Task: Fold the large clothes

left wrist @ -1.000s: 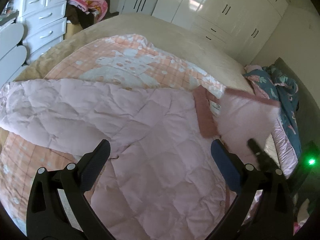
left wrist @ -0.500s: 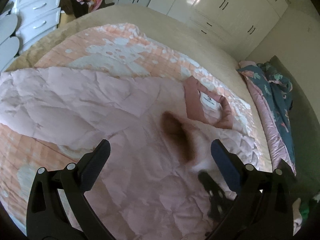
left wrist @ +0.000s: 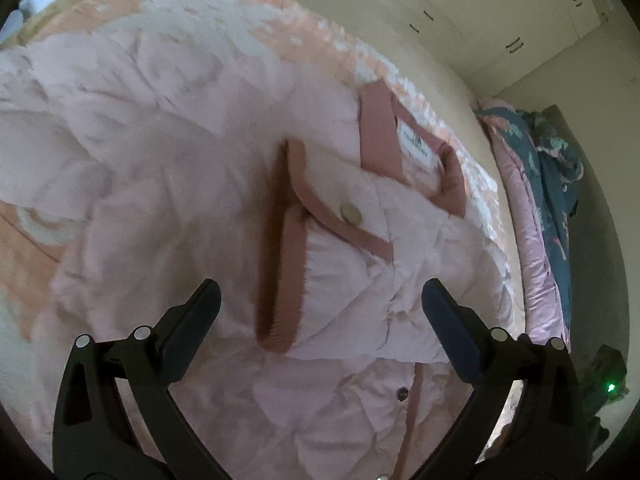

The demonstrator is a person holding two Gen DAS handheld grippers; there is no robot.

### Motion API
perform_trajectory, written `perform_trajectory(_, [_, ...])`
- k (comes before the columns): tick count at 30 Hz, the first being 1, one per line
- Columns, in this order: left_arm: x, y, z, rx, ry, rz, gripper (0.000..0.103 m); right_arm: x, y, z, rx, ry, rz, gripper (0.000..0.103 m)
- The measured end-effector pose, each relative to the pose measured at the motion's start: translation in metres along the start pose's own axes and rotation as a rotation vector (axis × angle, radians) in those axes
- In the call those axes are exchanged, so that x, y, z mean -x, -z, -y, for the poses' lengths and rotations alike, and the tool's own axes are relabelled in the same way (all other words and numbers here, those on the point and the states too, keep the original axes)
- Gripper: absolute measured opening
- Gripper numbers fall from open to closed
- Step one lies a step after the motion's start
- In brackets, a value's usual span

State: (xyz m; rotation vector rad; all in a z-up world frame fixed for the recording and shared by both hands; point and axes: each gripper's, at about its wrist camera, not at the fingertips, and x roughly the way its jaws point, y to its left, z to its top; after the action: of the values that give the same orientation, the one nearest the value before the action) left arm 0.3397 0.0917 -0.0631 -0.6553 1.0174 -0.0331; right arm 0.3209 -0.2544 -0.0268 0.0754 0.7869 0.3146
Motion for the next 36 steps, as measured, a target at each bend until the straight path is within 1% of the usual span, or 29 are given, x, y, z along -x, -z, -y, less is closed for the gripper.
perform_trajectory(2, [-0.009, 0.003, 0.005, -0.018, 0.005, 0.002, 0.093, 0.005, 0.001, 0.018, -0.027, 0.030, -0.002, 0.093])
perform_trajectory(3, [-0.012, 0.004, 0.008, -0.032, -0.004, 0.006, 0.079, 0.007, 0.002, 0.026, -0.037, 0.042, -0.001, 0.093])
perform_trajectory(4, [-0.014, 0.004, 0.011, -0.047, -0.029, 0.008, 0.066, 0.009, 0.002, 0.033, -0.047, 0.054, 0.000, 0.093])
perform_trajectory(5, [-0.016, 0.005, 0.014, -0.070, -0.067, 0.014, 0.059, 0.011, 0.003, 0.041, -0.055, 0.072, -0.003, 0.093])
perform_trajectory(6, [-0.015, 0.005, 0.020, -0.120, -0.105, 0.033, 0.045, 0.011, 0.004, 0.047, -0.062, 0.086, -0.007, 0.093])
perform_trajectory(7, [-0.014, 0.005, 0.023, -0.157, -0.121, 0.052, 0.028, 0.011, 0.004, 0.053, -0.069, 0.099, -0.011, 0.093])
perform_trajectory(9, [-0.004, 0.003, 0.033, -0.252, -0.167, 0.099, 0.010, 0.012, 0.003, 0.062, -0.085, 0.111, -0.016, 0.093])
perform_trajectory(12, [0.014, -0.008, 0.036, -0.293, -0.139, 0.134, 0.007, 0.016, -0.003, 0.067, -0.087, 0.117, 0.002, 0.093])
perform_trajectory(15, [0.029, -0.016, 0.035, -0.308, -0.141, 0.179, 0.007, 0.014, -0.010, 0.062, -0.084, 0.093, 0.008, 0.093])
perform_trajectory(17, [0.030, -0.017, 0.030, -0.327, -0.170, 0.187, 0.007, 0.007, -0.013, 0.054, -0.068, 0.085, -0.003, 0.093])
perform_trajectory(19, [0.024, -0.013, 0.026, -0.344, -0.197, 0.171, 0.007, -0.003, -0.014, 0.044, -0.043, 0.086, -0.024, 0.093])
perform_trajectory(21, [0.014, -0.009, 0.018, -0.339, -0.215, 0.143, 0.007, -0.013, -0.015, 0.037, -0.030, 0.080, -0.048, 0.093])
perform_trajectory(25, [0.002, -0.004, 0.004, -0.311, -0.224, 0.114, 0.008, -0.032, -0.011, 0.027, -0.028, 0.062, -0.101, 0.093])
perform_trajectory(31, [-0.002, -0.001, 0.001, -0.302, -0.223, 0.098, 0.009, -0.069, 0.003, 0.037, -0.057, 0.115, -0.226, 0.093])
perform_trajectory(36, [-0.002, 0.002, 0.003, -0.293, -0.223, 0.093, 0.010, -0.082, 0.013, 0.038, -0.079, 0.132, -0.242, 0.095])
